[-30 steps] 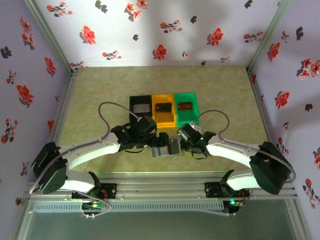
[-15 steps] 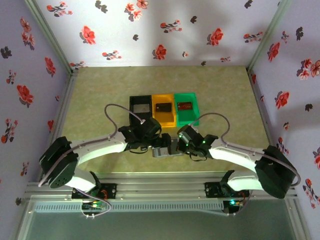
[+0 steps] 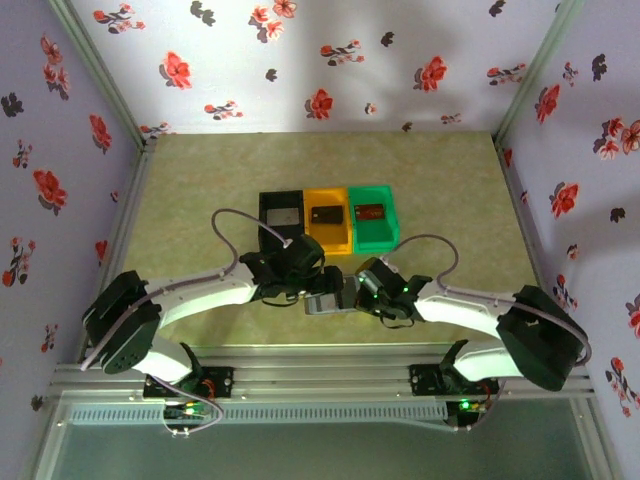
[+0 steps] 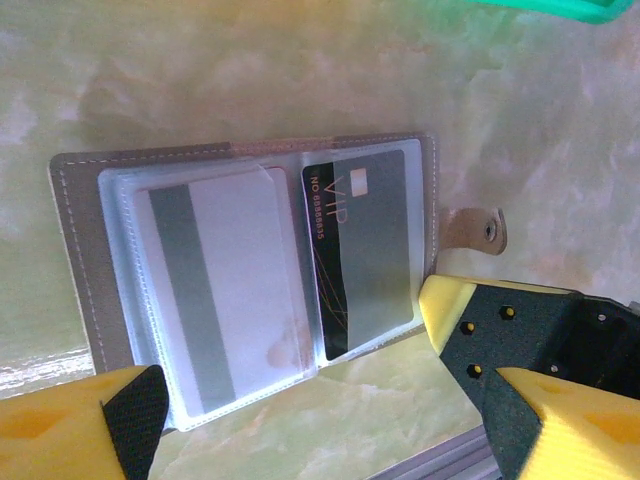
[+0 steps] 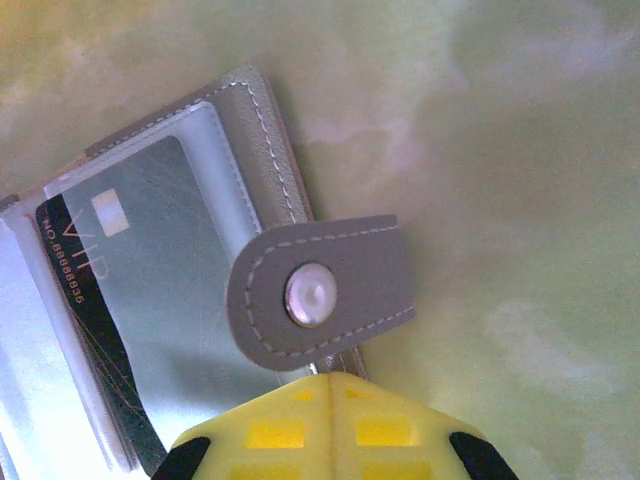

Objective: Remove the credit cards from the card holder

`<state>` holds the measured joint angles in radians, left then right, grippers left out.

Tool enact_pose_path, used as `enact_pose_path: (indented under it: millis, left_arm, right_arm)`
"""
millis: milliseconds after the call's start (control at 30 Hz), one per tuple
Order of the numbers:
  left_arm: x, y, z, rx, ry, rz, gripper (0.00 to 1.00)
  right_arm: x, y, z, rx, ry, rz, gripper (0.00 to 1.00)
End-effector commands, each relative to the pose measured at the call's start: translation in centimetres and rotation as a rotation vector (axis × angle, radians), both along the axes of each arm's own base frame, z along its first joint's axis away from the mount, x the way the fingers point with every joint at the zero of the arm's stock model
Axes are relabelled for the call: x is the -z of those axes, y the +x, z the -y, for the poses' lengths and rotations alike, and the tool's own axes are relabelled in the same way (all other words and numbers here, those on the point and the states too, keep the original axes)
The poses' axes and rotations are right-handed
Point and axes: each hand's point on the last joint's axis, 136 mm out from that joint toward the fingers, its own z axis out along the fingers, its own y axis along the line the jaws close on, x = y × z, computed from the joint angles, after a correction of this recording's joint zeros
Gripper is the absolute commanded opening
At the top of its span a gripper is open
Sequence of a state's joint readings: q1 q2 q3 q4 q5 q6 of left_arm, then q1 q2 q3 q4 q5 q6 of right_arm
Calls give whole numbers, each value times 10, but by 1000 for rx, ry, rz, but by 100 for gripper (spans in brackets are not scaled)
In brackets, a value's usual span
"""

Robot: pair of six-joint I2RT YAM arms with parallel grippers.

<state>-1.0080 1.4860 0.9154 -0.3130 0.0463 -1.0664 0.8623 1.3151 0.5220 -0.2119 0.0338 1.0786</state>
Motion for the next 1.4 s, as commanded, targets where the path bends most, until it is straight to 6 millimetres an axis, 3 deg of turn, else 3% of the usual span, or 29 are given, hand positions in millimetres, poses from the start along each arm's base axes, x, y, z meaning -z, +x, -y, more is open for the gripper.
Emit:
enact_pose_path:
  millis: [0,233,733,1067,1367]
  left_arm:
    - [-6,2,8,2,-26,2,83]
    - [-8,4,13,4,-34,3,76]
    - [14,14,39,12,-73,-12,62]
    - [38,12,45,-6,-98,-46,61]
    - [47,11,46,-5,-102,-61,59]
  right_arm:
    - [18,-6,10,25,-39,-30,0]
    - [19,-11,19,52,-56,-30,0]
    - [22,-16,22,60,-31,-40,0]
    - [20,-17,25,64,-28,-27,0]
    - [18,-17,24,64,-19,-22,0]
